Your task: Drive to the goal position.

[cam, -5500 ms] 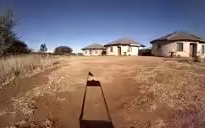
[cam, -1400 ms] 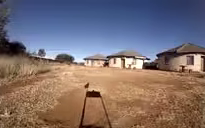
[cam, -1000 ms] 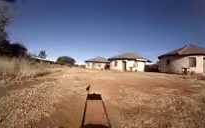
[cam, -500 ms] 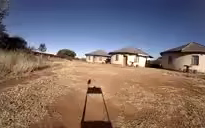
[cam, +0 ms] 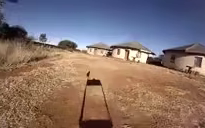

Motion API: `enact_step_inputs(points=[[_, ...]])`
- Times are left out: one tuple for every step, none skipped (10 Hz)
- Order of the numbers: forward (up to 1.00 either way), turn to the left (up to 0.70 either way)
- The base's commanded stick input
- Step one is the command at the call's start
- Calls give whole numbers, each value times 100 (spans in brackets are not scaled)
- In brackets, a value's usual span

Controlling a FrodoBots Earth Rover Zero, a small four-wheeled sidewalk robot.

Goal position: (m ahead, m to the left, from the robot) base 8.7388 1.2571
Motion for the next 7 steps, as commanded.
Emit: enact_step_inputs(points=[[50, 0], [50, 0], [50, 0], [50, 0], [50, 0], [50, 0], [50, 0]])
